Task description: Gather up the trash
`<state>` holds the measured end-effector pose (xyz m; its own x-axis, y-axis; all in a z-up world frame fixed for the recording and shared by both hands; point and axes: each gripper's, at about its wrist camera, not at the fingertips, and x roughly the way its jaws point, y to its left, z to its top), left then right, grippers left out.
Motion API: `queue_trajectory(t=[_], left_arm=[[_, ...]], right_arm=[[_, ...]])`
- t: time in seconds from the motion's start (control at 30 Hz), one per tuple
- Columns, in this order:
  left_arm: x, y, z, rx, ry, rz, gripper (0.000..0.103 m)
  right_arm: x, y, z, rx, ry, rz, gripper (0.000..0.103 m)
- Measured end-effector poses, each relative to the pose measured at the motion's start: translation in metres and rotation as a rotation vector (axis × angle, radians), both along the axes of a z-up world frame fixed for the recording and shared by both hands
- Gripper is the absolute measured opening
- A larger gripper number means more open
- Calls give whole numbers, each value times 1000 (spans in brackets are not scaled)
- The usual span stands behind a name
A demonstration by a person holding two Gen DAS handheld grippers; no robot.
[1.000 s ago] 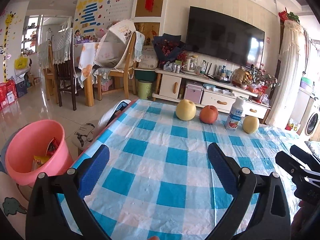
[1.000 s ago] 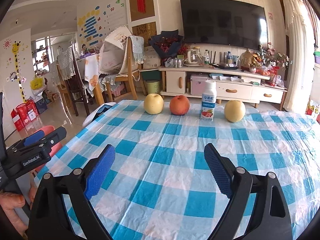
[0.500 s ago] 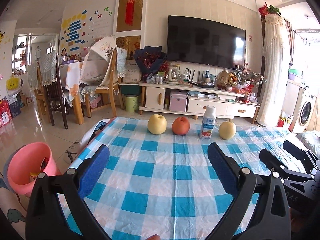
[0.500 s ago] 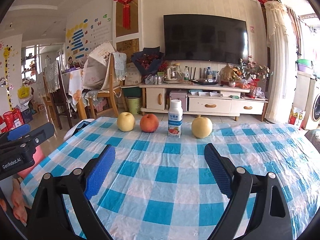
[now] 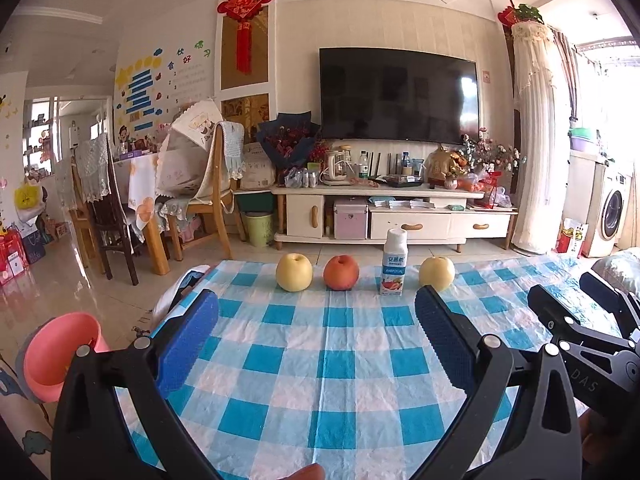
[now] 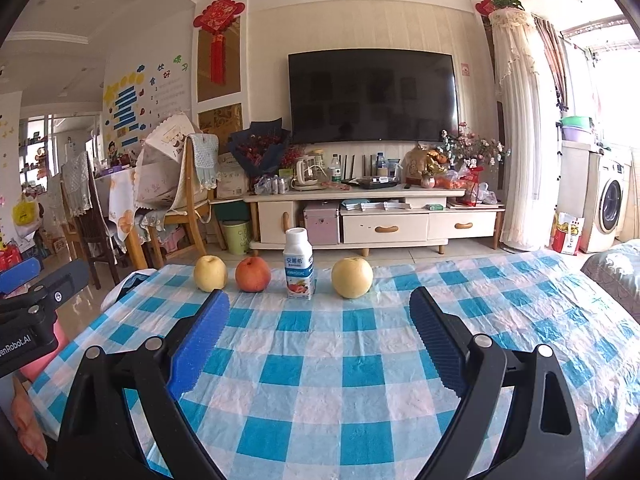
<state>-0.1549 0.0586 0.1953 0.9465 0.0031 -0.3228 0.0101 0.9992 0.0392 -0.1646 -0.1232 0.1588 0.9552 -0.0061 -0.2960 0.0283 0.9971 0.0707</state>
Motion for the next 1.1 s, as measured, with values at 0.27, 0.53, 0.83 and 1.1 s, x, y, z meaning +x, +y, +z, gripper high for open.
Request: queue_trajectory(t=[0.27, 0.53, 0.83, 1.1], left_arm=[[-3, -20, 8, 4, -32, -17, 99], [1, -31, 7, -12, -22, -30, 99], [4, -37, 5, -5, -31, -27, 99], [4, -41, 7, -2, -36, -34, 99]], right_arm=[[-7, -14, 3, -4, -30, -26, 91], [-10, -31, 5, 25, -52, -47, 91], [-15, -48, 8, 53, -74, -76, 92], [-16, -48, 6, 42, -75, -86, 92]])
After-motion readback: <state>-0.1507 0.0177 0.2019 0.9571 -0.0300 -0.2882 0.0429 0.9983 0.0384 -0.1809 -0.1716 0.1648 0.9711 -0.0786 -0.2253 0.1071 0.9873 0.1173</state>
